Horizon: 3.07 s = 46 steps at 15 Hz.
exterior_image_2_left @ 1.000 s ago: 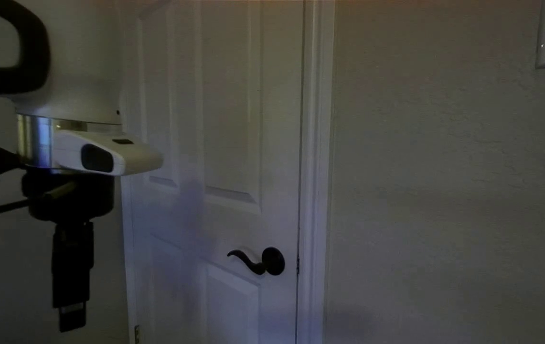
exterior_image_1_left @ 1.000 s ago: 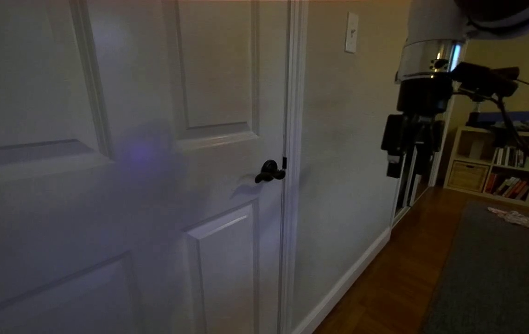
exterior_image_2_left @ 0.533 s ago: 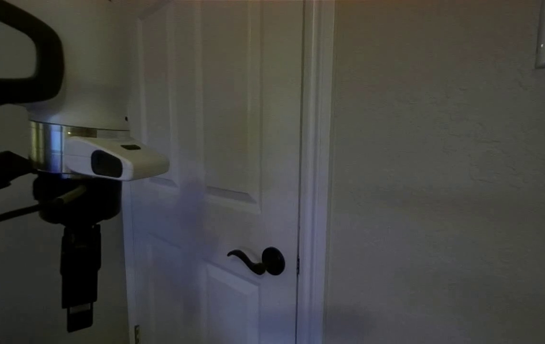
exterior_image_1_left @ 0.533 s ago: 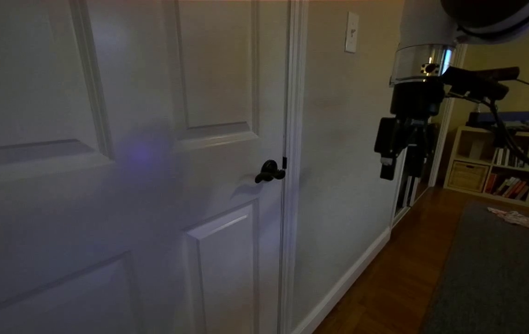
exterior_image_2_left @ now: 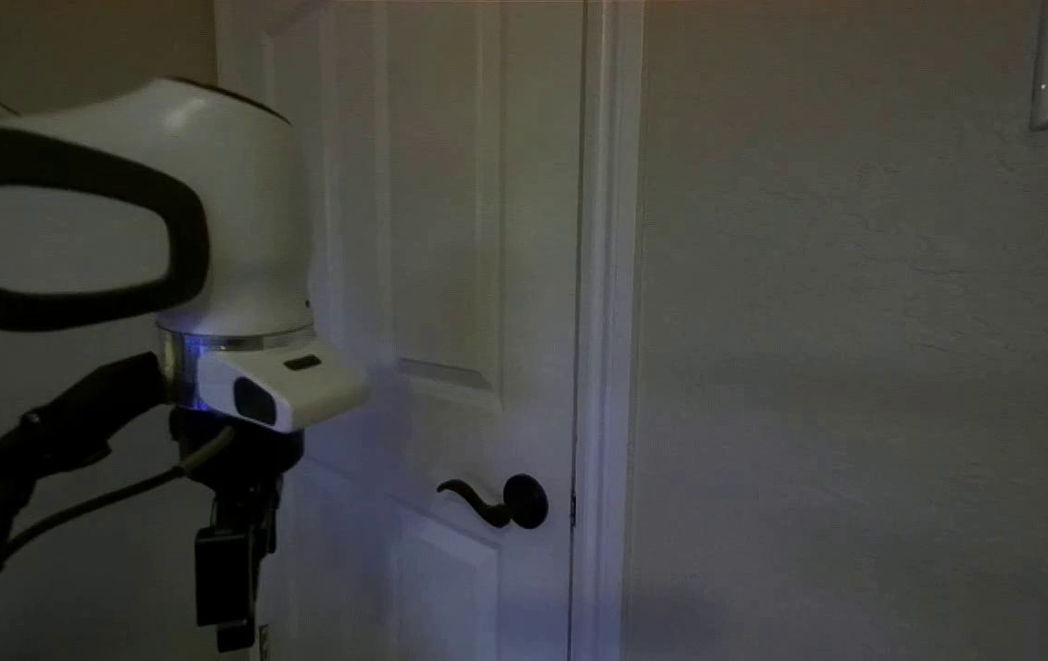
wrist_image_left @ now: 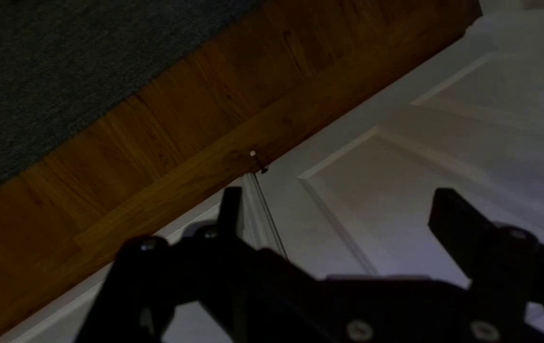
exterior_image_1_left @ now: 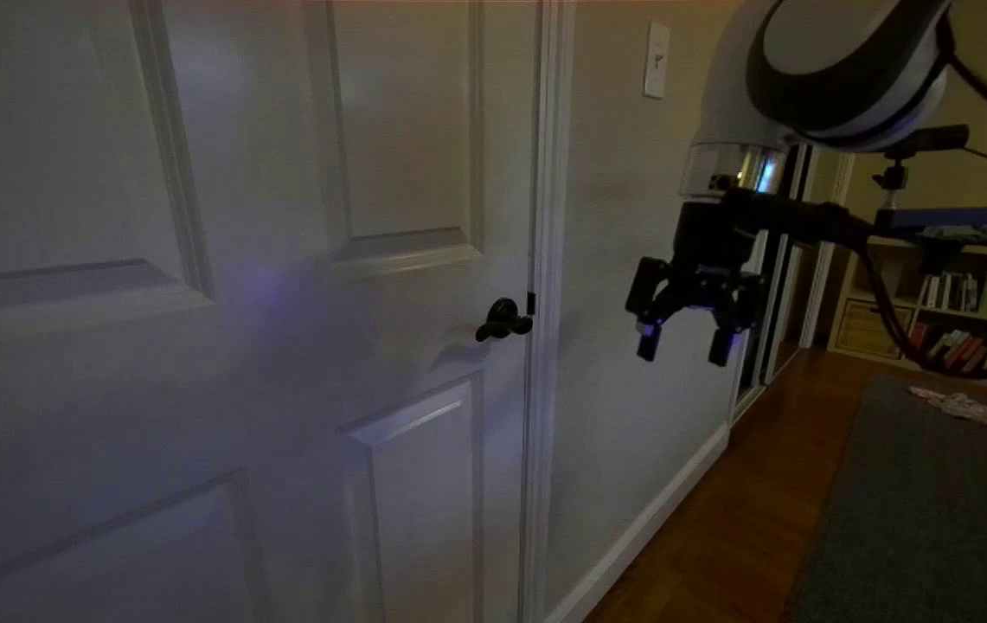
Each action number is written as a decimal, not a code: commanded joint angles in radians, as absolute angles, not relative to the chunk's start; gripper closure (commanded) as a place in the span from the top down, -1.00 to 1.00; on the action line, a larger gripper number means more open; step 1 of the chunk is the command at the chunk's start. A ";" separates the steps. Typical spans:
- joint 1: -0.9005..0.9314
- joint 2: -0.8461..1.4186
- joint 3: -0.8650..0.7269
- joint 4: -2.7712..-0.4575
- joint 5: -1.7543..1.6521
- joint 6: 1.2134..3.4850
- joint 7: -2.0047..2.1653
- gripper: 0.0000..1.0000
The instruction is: Open the door
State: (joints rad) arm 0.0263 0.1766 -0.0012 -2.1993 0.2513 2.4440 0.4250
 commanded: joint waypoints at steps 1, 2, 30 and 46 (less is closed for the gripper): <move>0.043 0.309 0.001 -2.079 0.324 2.522 0.558 1.00; 0.046 0.339 -0.001 -2.044 0.339 2.536 0.577 1.00; 0.026 0.710 0.045 -1.533 0.496 2.706 0.705 -0.81; -0.024 0.760 0.090 -1.682 0.499 2.739 0.570 -0.97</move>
